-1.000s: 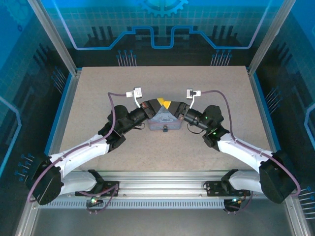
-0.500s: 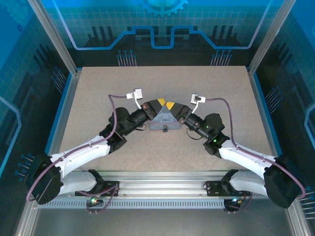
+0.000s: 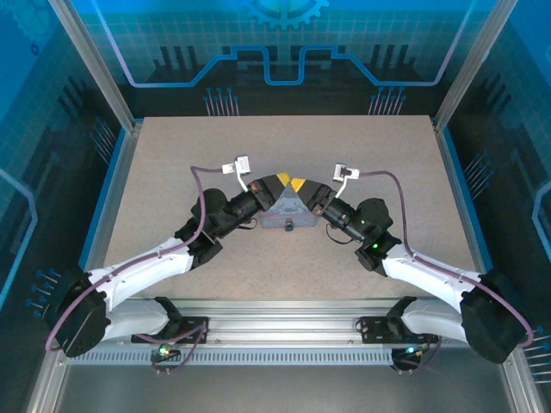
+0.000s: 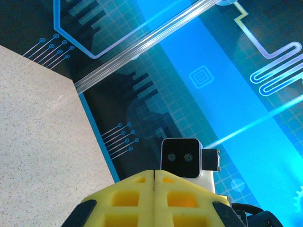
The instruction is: Unlock a padlock with a key
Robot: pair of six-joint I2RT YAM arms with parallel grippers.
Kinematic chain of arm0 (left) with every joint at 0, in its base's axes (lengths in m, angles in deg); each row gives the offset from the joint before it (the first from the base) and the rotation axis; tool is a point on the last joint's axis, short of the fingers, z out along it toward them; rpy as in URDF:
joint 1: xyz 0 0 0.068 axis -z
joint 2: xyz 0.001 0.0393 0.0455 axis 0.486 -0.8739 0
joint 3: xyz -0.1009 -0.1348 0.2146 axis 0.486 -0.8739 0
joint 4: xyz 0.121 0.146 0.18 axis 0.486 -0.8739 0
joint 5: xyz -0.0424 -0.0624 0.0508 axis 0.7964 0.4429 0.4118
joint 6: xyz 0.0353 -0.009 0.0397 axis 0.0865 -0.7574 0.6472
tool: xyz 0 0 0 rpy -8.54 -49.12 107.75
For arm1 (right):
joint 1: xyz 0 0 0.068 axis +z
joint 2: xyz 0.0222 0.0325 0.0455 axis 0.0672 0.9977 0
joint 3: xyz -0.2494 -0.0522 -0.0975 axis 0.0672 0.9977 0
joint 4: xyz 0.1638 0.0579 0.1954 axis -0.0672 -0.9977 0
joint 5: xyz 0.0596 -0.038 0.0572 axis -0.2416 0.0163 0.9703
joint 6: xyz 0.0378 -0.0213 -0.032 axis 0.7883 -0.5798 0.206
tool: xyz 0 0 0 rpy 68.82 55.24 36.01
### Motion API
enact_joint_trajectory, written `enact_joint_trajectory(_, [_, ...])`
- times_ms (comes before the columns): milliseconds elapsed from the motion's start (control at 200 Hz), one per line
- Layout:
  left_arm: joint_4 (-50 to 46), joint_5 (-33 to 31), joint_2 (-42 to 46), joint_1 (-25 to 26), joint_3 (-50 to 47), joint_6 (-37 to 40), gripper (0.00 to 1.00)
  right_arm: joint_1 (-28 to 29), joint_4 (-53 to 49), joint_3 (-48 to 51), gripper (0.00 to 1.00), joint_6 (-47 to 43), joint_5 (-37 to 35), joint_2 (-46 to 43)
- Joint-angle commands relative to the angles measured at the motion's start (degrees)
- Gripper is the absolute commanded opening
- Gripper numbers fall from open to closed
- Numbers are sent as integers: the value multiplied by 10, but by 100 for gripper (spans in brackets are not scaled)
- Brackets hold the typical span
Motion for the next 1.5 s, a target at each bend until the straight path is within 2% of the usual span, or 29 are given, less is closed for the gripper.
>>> enact_joint_trajectory(0, [30,-17,-5,6,-1,0,0,9,29,-19,35,1,8,6])
enact_joint_trajectory(160, [35,-19,-10,6,-1,0,0,10,33,-27,33,5,20,18])
enact_joint_trajectory(385, [37,-22,-10,6,-2,1,0,10,37,-20,25,3,13,16])
enact_joint_trajectory(665, [44,-23,-7,6,-6,-1,0,9,34,-18,9,-1,10,16])
enact_joint_trajectory(720, [44,-23,-6,5,-6,-1,0,10,34,-16,0,-2,9,15])
enact_joint_trajectory(1061, [25,-11,2,6,-5,-1,0,2,-4,-12,0,-29,11,-6])
enact_joint_trajectory(1226, [24,11,-2,6,-6,-3,0,-7,-25,-22,0,-38,36,-9])
enact_joint_trajectory(1246, [25,8,0,5,-8,-4,5,-6,-29,-24,0,-40,41,-9])
enact_joint_trajectory(1296, [25,-1,8,3,-13,-3,28,-8,-41,-26,0,-45,46,-11])
enact_joint_trajectory(1331, [22,-6,14,1,-17,-2,37,-9,-46,-24,0,-50,48,-15])
enact_joint_trajectory(1401, [3,-7,34,-8,-20,-1,48,-16,-71,-23,0,-59,55,-26])
enact_joint_trajectory(1496, [-45,0,65,-22,-21,2,52,-29,-111,-19,0,-75,68,-46])
